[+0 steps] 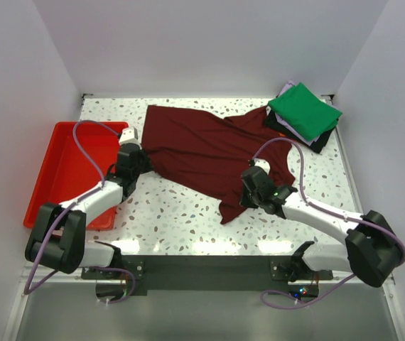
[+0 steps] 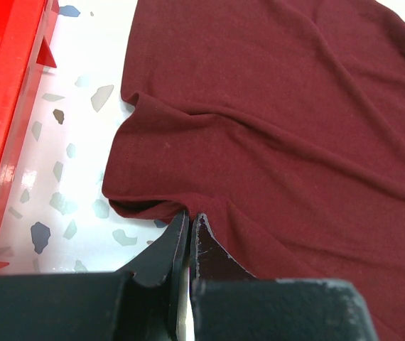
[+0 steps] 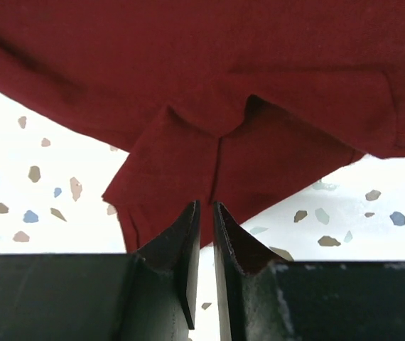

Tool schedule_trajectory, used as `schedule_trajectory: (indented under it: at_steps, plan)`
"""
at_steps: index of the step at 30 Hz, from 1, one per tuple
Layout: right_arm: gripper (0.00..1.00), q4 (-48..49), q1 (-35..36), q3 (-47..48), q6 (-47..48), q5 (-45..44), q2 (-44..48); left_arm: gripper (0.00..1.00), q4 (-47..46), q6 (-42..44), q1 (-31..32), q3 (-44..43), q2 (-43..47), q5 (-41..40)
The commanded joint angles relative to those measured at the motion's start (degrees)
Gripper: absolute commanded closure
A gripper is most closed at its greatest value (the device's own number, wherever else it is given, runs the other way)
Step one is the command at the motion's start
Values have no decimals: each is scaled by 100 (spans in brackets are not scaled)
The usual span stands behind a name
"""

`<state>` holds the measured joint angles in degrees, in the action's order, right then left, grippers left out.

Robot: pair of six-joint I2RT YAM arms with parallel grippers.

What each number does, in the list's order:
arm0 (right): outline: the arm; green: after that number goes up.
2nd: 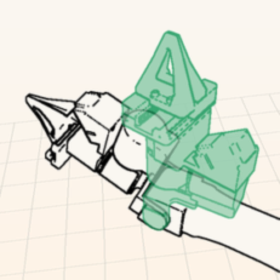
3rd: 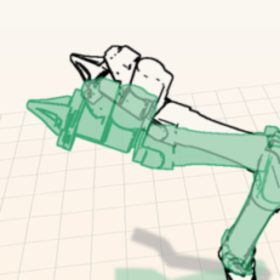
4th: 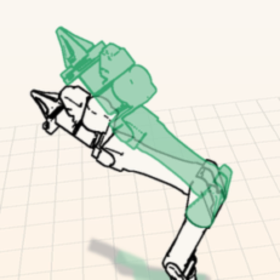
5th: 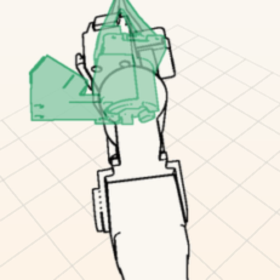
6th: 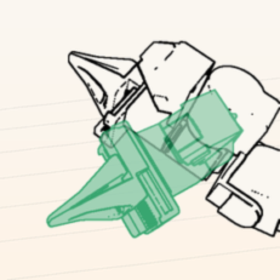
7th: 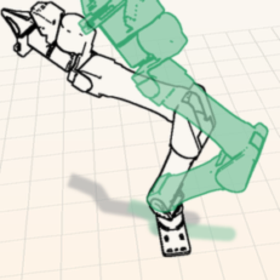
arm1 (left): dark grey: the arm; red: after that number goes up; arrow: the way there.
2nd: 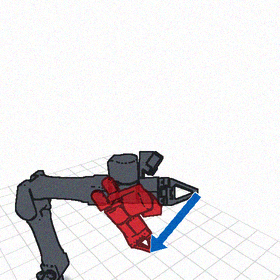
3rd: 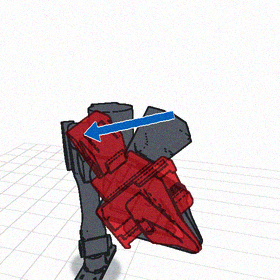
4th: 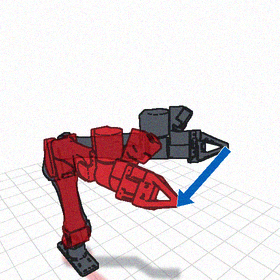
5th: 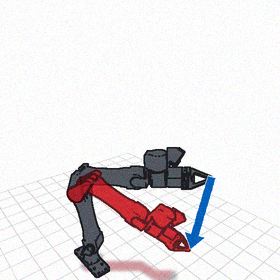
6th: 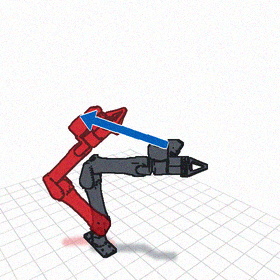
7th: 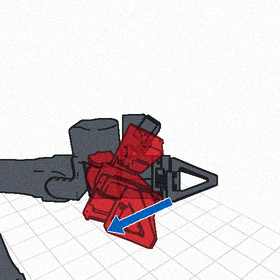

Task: Fold and stack the t-shirts
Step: Fold the tshirt

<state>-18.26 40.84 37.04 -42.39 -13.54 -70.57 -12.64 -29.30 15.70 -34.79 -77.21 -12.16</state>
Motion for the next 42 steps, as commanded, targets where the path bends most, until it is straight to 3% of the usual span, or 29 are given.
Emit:
schedule_trajectory:
  at_steps: [1, 10, 29, 33, 42]
  plan:
    - [82, 437, 21, 14, 20, -8, -185, 100, -194, 82, -50, 42, 145, -14]
    - [70, 859, 21, -100, -32, 114, -721, 100, -230, 82, -50, 16, 75, 21]
    - [68, 1158, 38, -223, -182, 484, -941, 100, -247, 91, -50, 24, 57, 21]
    - [70, 1290, 47, -214, -173, 572, -1038, 100, -247, 100, -50, 16, 22, 21]
    - [89, 1396, 56, -162, -129, 651, -1284, 100, -247, 91, -50, 16, 4, 21]
